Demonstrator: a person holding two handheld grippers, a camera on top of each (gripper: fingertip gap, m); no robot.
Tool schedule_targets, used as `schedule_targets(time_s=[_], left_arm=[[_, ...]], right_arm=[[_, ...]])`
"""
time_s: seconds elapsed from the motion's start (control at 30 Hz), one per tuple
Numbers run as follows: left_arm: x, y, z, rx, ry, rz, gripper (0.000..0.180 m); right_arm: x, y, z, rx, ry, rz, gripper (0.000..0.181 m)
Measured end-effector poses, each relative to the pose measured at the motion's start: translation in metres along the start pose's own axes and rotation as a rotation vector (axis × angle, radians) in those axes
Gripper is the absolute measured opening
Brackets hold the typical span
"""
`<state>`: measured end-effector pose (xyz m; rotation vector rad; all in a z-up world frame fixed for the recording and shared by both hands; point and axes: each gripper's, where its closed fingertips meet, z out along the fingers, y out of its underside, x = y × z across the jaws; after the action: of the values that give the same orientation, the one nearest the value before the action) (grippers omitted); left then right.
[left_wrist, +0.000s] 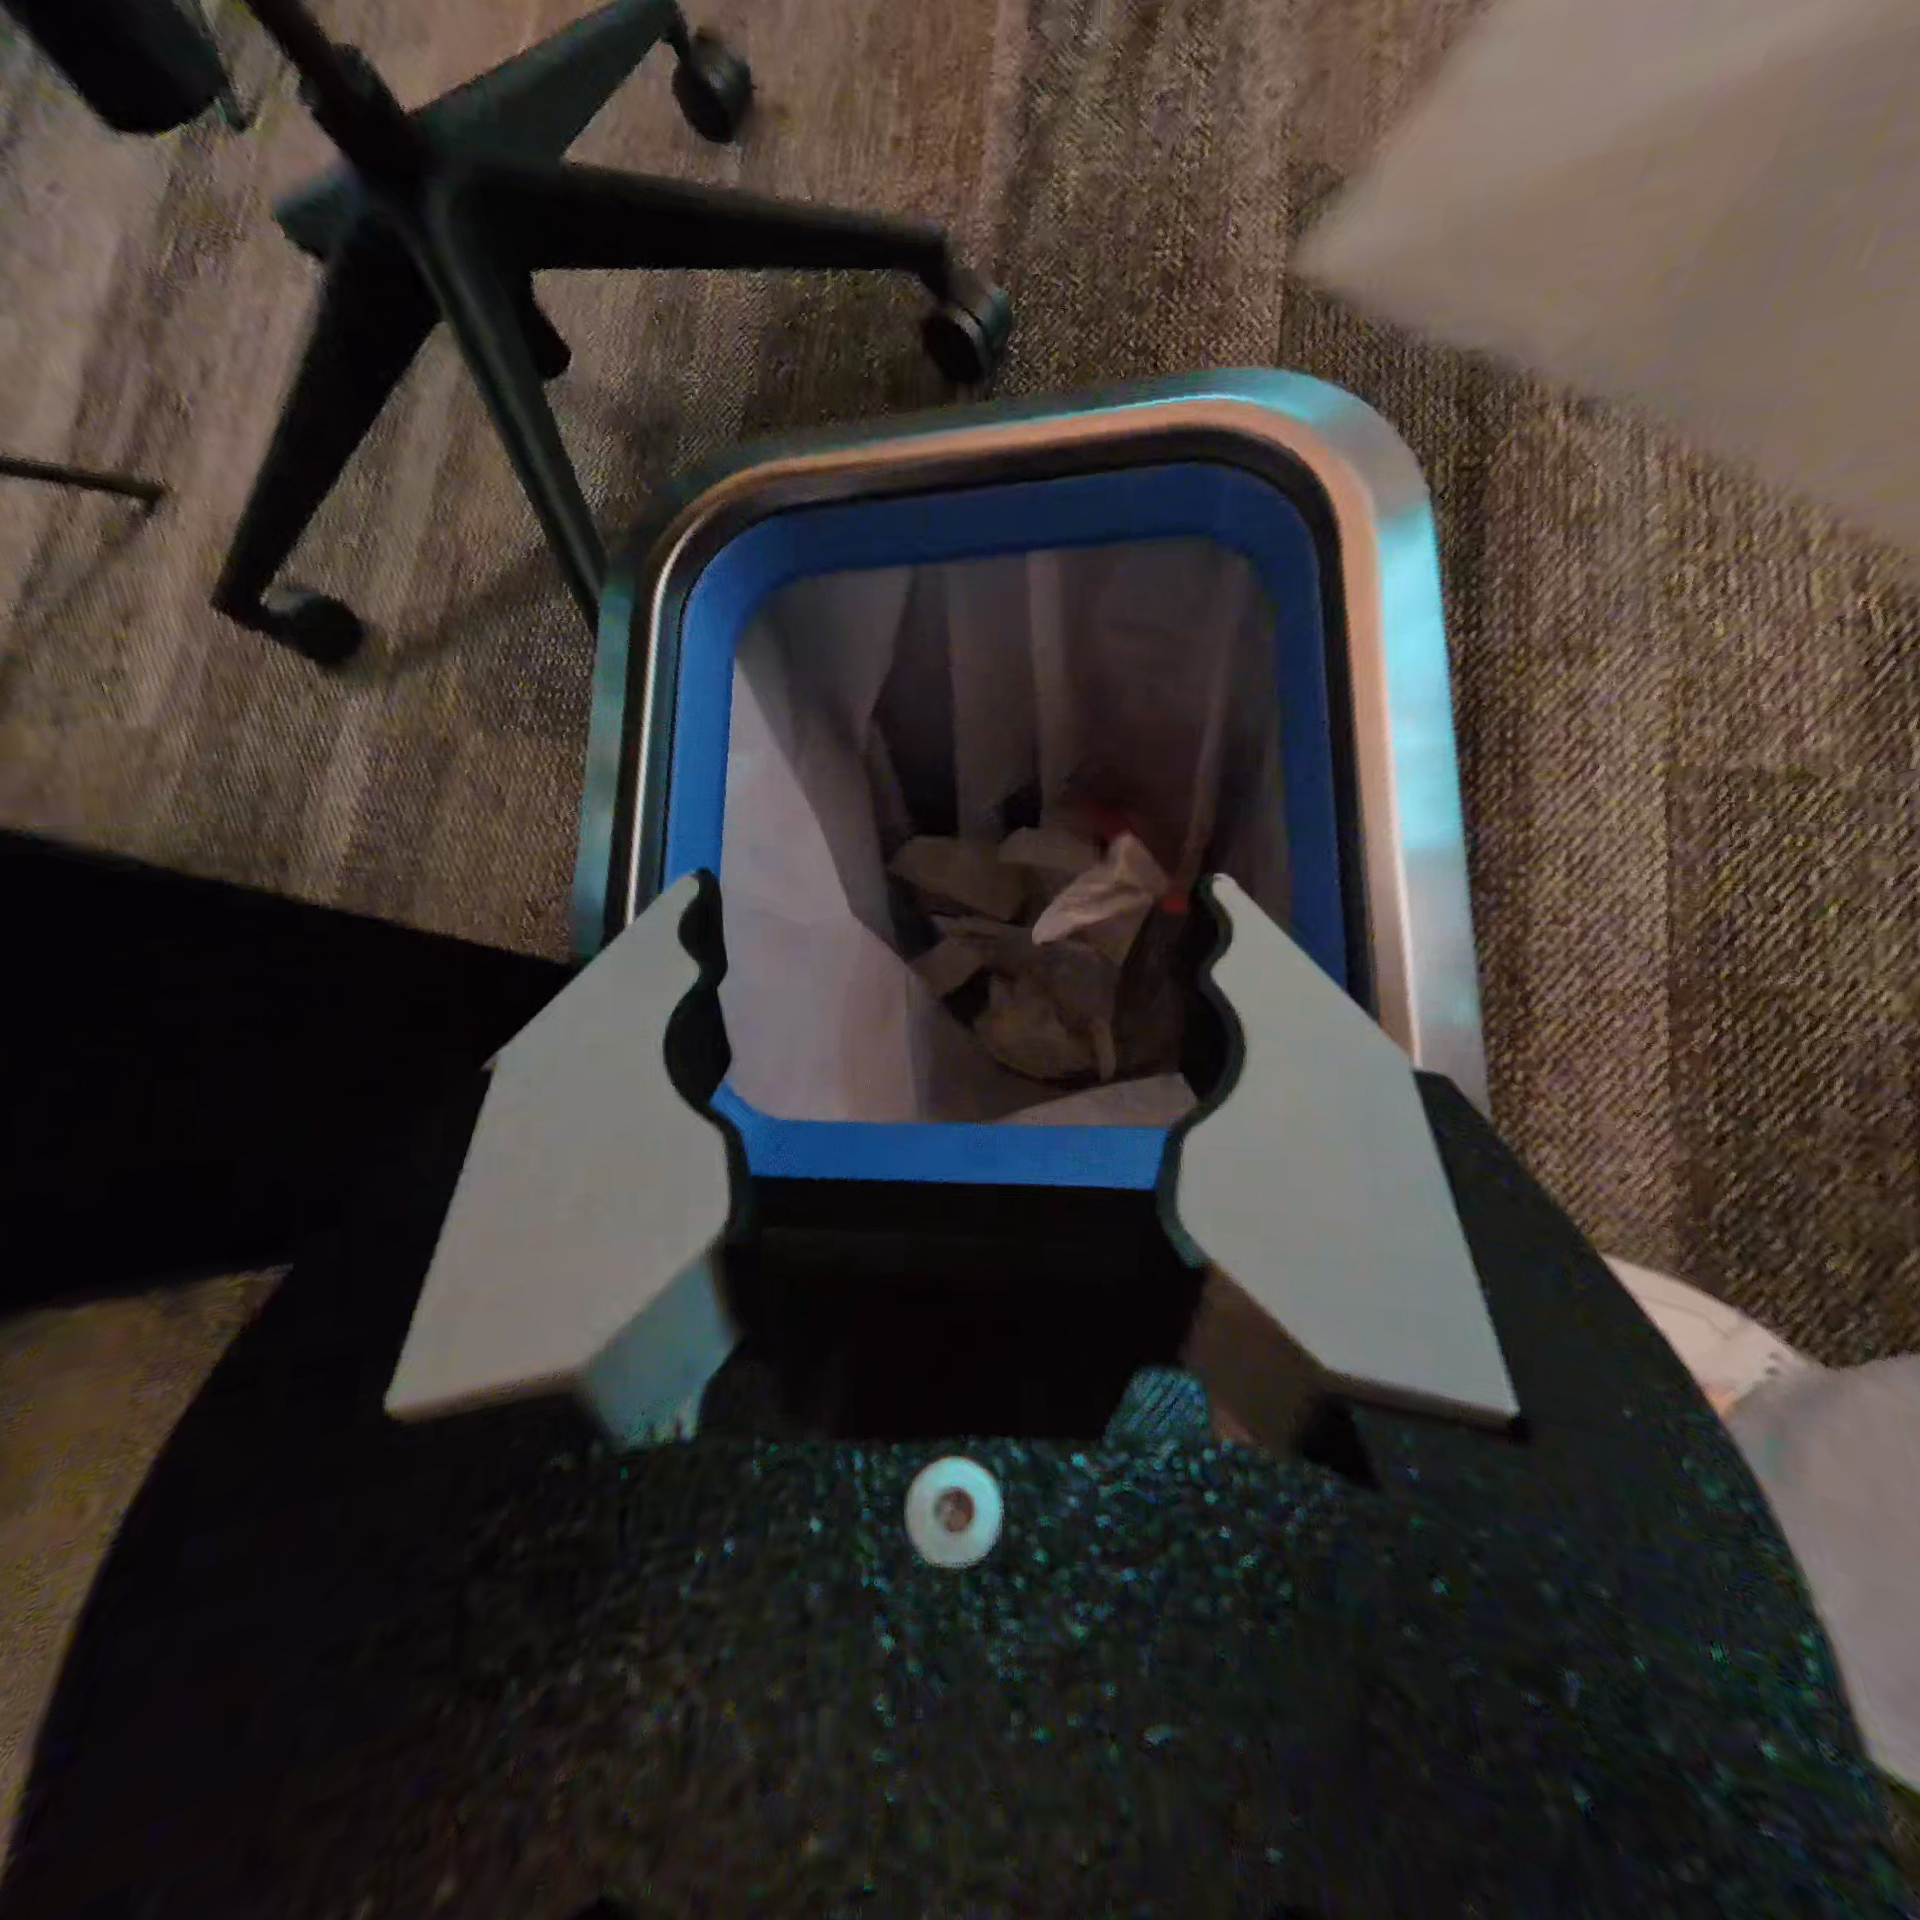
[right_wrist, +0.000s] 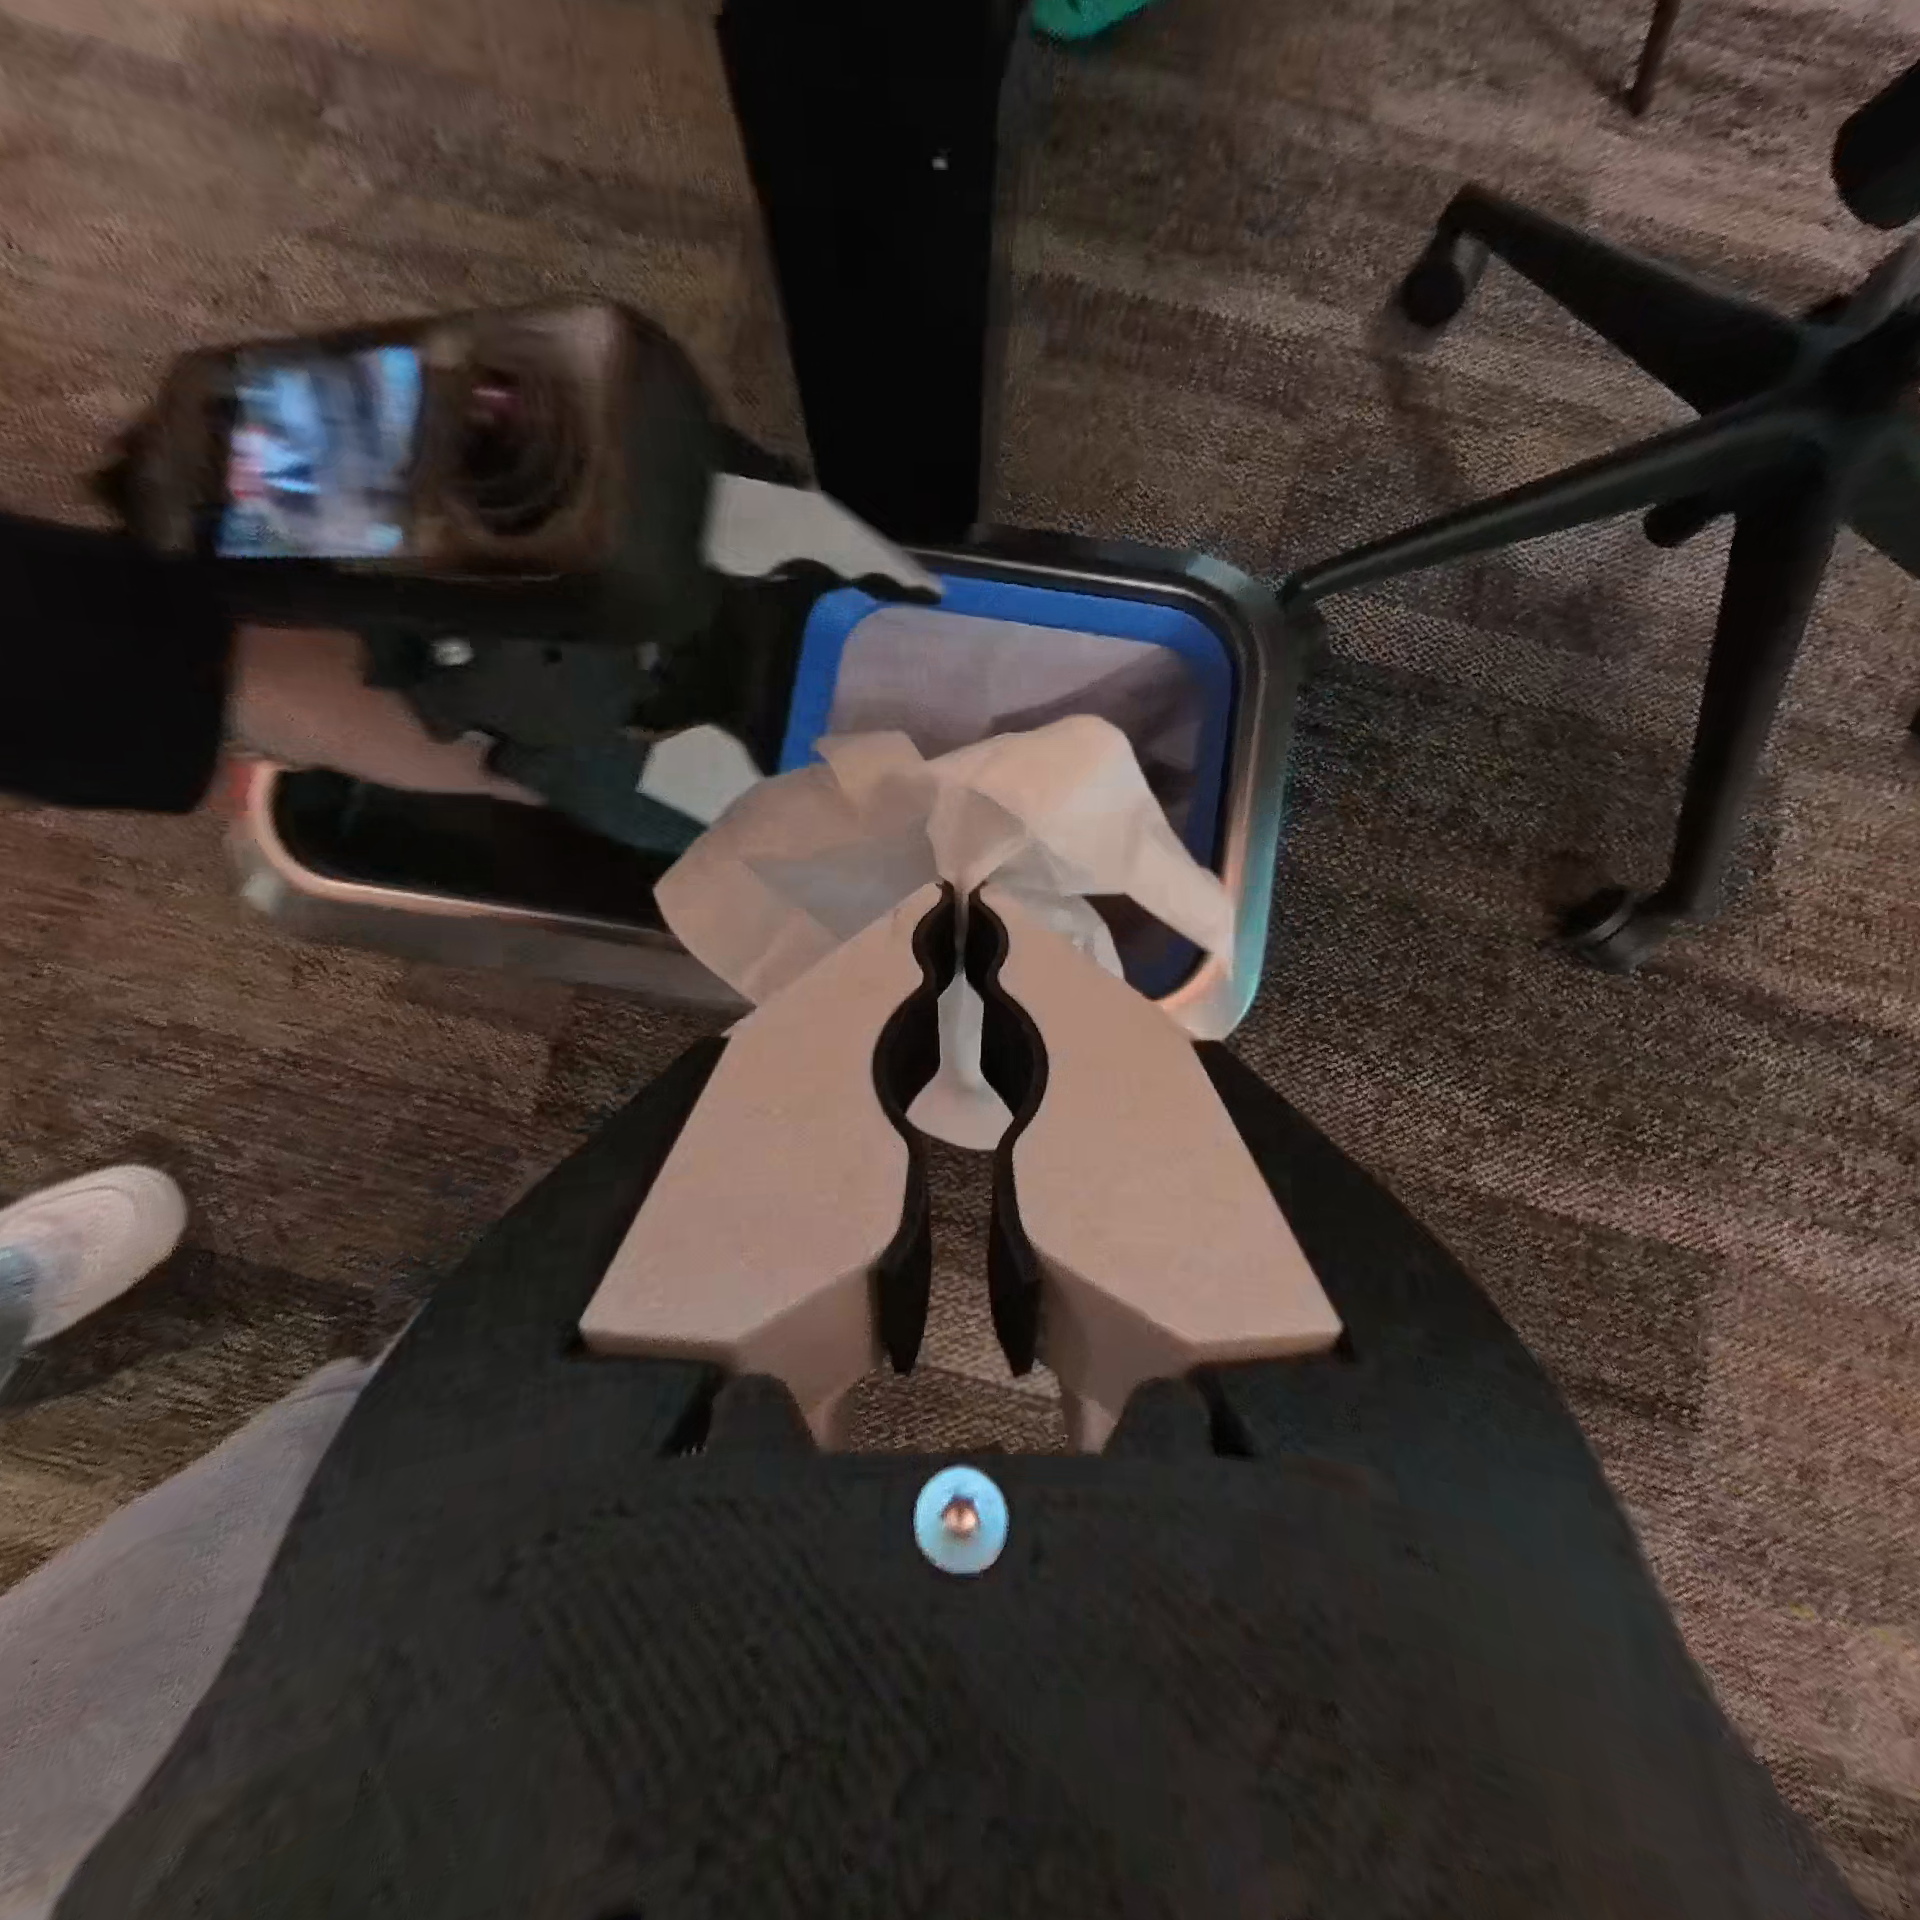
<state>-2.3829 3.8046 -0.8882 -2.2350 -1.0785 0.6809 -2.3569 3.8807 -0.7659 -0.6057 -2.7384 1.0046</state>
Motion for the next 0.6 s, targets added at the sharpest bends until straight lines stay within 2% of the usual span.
schedule_targets(time_s=[0.03,0.2,0.4,0.43,0.5,0.57,0.6], left_arm=[[-0.002,0.002,-0.003,0.010,-0.004,-0.030,0.085],[-0.028,-0.003,-0.070,0.067,-0.111,-0.183,0.082],[-0.032,0.036,-0.214,0.044,-0.233,-0.357,0.079],[-0.027,0.049,-0.238,0.027,-0.250,-0.384,0.079],[-0.014,0.077,-0.284,-0.021,-0.278,-0.440,0.079],[-0.002,0.104,-0.330,-0.061,-0.324,-0.509,0.079],[0.003,0.115,-0.353,-0.077,-0.354,-0.544,0.079]], right_arm=[[0.008,-0.002,0.011,-0.012,0.002,-0.010,0.000],[0.028,-0.013,0.071,-0.094,-0.003,-0.043,0.000],[0.018,0.000,0.131,-0.234,-0.056,-0.050,0.000],[0.017,0.005,0.137,-0.255,-0.055,-0.055,0.013],[0.014,0.012,0.145,-0.288,-0.041,-0.059,0.074],[0.014,0.015,0.143,-0.301,-0.016,-0.064,0.100],[0.012,0.014,0.140,-0.309,-0.017,-0.050,0.107]])
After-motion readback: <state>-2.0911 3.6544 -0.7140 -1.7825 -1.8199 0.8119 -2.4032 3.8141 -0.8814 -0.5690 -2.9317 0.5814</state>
